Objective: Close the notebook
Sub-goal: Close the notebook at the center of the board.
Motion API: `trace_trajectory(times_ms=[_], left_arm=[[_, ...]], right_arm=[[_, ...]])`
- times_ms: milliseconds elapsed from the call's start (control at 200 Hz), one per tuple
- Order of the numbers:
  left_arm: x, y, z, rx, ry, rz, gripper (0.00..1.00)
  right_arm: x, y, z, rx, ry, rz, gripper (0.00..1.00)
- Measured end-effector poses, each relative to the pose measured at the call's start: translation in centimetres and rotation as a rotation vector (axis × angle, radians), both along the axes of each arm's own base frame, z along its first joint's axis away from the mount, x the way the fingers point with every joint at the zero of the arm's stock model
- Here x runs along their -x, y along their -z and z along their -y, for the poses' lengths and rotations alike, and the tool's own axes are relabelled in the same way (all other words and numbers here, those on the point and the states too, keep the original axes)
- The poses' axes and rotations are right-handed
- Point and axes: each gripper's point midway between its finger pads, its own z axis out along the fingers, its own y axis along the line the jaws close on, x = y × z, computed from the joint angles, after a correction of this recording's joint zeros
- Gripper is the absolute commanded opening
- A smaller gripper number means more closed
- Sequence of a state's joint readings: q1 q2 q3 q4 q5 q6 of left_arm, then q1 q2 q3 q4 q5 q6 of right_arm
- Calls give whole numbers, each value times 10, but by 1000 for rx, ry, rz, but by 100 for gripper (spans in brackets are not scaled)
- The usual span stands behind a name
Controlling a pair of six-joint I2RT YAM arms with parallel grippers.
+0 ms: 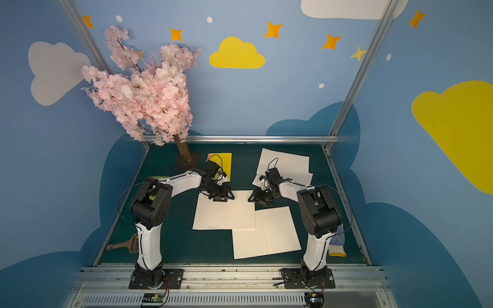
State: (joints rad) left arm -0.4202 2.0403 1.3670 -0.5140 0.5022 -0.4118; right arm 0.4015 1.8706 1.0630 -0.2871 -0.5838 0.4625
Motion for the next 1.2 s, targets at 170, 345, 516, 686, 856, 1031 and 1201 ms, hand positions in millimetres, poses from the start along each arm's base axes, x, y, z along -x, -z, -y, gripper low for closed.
trace_trajectory(times_ms=[170,345,516,686,856,1031,1201], left_arm=[[6,3,-22,-91,-46,30,55],[19,-2,-44,-161,-98,54,57],[38,-17,-63,-198,-159,81,58],[63,-24,-84,-229,-226,78,59],[80,-23,-100,-250,-280,60,59],[103,-14,-116,-276,-334,20,60],[116,-10,-133,-288,-394,-1,61]], right_arm=[[0,1,1,0,3,-6,48],[0,1,1,-2,1,-6,48],[0,2,0,-14,-7,-11,47],[0,1,-1,-16,-10,-10,47],[0,1,-1,-19,-11,-12,47],[0,2,-1,-20,-12,-12,47],[0,2,-1,-25,-11,-11,47]])
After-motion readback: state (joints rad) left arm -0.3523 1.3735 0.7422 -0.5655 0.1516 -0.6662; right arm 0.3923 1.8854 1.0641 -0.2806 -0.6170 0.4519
